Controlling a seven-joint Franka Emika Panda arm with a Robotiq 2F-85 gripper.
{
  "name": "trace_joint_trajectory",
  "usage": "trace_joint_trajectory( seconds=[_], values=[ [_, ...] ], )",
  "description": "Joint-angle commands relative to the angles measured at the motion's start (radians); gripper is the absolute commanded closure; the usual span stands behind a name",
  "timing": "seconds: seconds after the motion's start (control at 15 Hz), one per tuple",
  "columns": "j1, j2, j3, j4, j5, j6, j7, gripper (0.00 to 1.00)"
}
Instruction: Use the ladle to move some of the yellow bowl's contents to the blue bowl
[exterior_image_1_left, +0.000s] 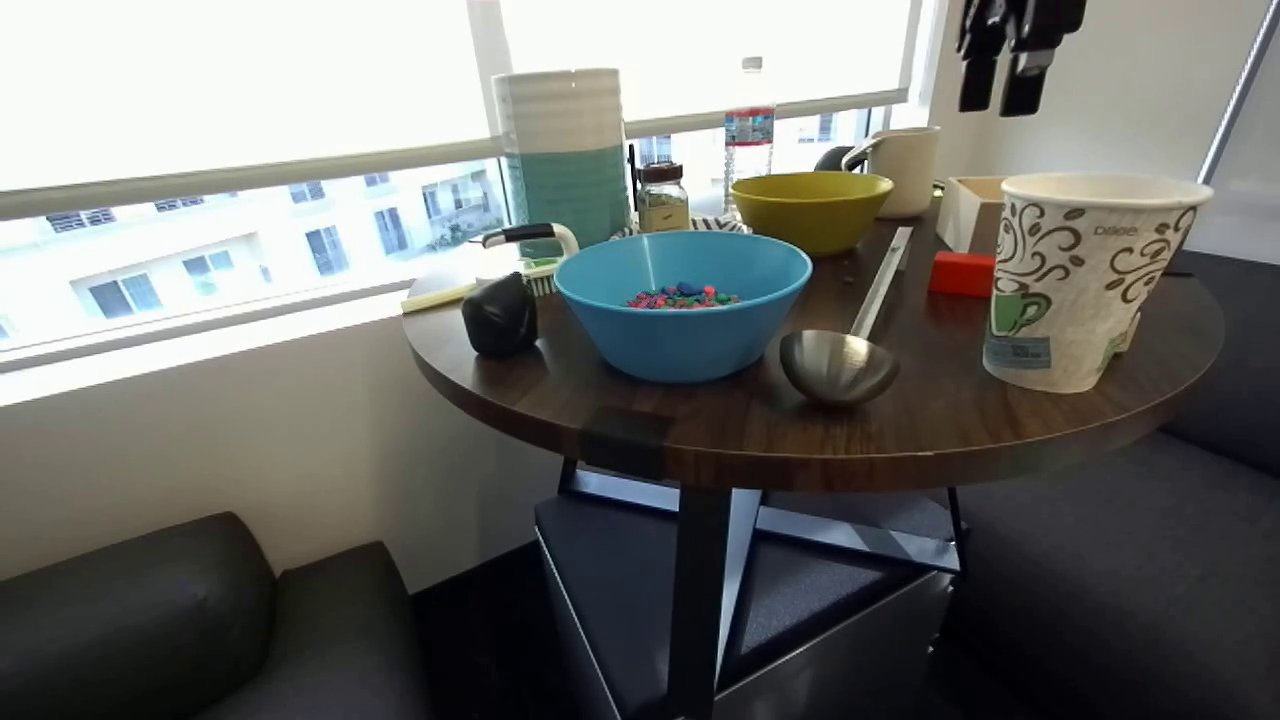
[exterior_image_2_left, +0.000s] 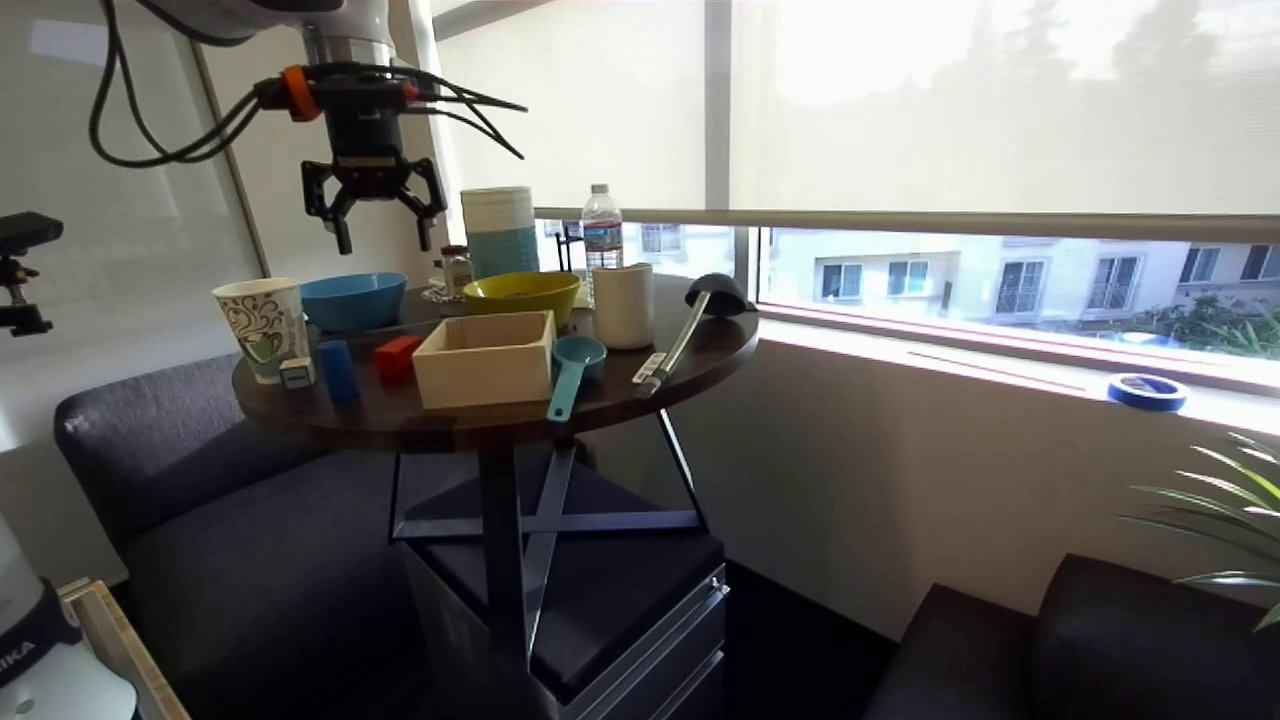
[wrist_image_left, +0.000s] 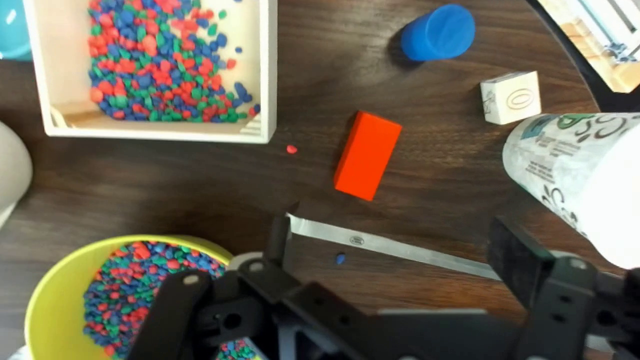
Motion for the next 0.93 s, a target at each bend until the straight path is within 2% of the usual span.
trace_joint_trajectory(
  seconds=[0.0,0.2,0.4,0.47,0.87],
  values=[
    [0.039,-0.028,-0.018,-0.075,0.055,0.124,-0.159,0.00],
    [0.060,-0.009,-0.024,-0.096,0.101,0.182,-0.293,0.00],
    [0.070,0.017,-0.014,-0.087,0.116,0.169,-0.401,0.00],
    [0.043,0.008,0.003,-0.084,0.095,0.156,-0.333,0.00],
    [0.048,0.015,0.005,-0.086,0.097,0.156,-0.380,0.00]
  ],
)
